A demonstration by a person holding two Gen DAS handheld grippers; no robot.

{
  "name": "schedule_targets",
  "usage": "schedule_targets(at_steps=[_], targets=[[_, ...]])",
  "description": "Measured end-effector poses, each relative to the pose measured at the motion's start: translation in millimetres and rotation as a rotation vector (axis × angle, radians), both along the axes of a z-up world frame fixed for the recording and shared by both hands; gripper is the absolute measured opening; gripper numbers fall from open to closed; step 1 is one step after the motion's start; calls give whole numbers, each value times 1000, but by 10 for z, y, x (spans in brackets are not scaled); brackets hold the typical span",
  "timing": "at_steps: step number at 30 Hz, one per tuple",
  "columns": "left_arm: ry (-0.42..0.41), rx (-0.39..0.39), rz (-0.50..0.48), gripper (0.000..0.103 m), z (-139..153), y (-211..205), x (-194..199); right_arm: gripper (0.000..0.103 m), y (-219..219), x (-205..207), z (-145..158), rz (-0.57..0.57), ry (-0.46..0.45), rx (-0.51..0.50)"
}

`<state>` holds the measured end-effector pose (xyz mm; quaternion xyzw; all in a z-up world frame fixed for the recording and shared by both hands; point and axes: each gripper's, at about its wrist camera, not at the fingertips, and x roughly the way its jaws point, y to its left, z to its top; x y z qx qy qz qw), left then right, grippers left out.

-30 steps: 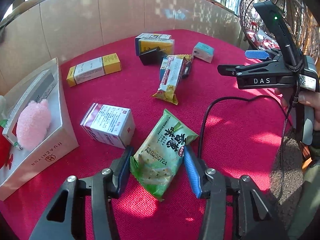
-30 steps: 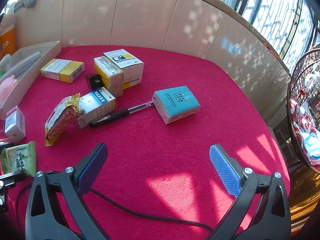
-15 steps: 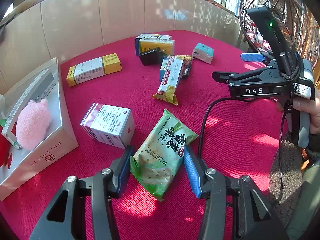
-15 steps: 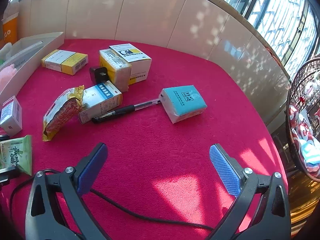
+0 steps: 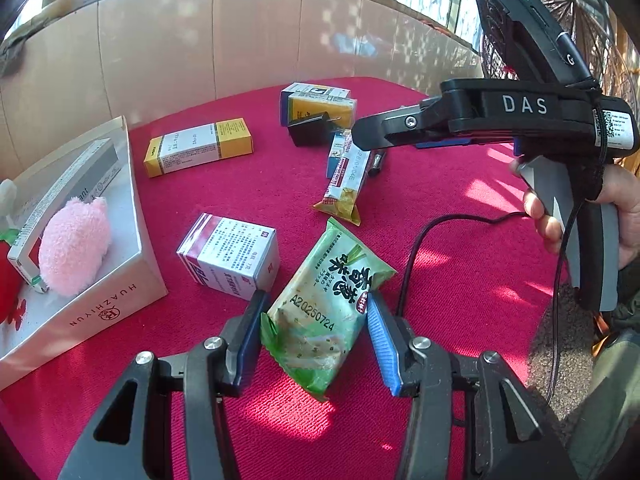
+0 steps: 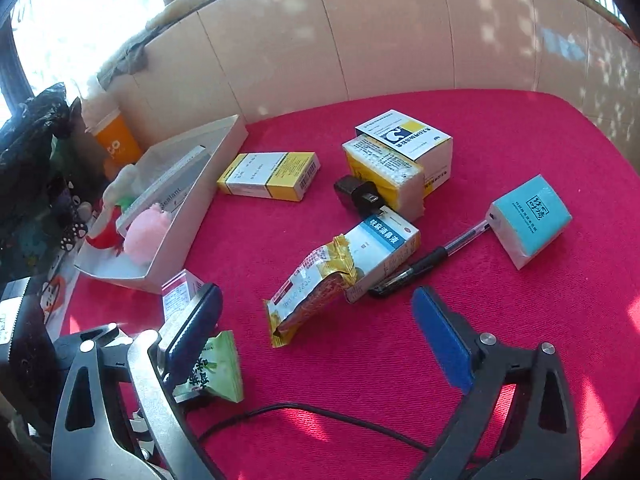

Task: Organize objects
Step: 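Grasp the red-wrapped snack bar with the right tool while the left tool holds the green packet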

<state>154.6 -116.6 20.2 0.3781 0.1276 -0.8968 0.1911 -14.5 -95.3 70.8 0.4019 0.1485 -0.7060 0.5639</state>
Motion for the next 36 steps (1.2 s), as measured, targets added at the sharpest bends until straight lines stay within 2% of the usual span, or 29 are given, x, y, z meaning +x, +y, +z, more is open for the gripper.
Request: schedule_targets(at_steps=[1,3,12,15,16,17,18,26,36], targets=[[4,2,4,50,2,-7,12,61,-59,12,-35,-8,-14,20],[11,3,9,50,7,-16,25,45,-142,-38,-113,-34,-78,56],[31,9,18,50,18,-65,60,46,-361,-187,-426,-87,-298,88],[37,12,27,50,23,-76,75,45,-407,-172,-419,-91,-286,81],[39,12,30,50,25,-77,79,33,-401,-159,-417,-81,-284,73],[42,10,34,50,28,-74,86,26,-385,-153,-410,-61,-295,54],[45,8,37,50,33,-76,90,24,-361,-144,-388,-58,-291,45],[61,-38,63,49,131,-1,128,24,-137,-161,-107,-42,-276,-48],[124,-85,102,49,371,17,276,24,-58,-30,206,2,-250,-93]])
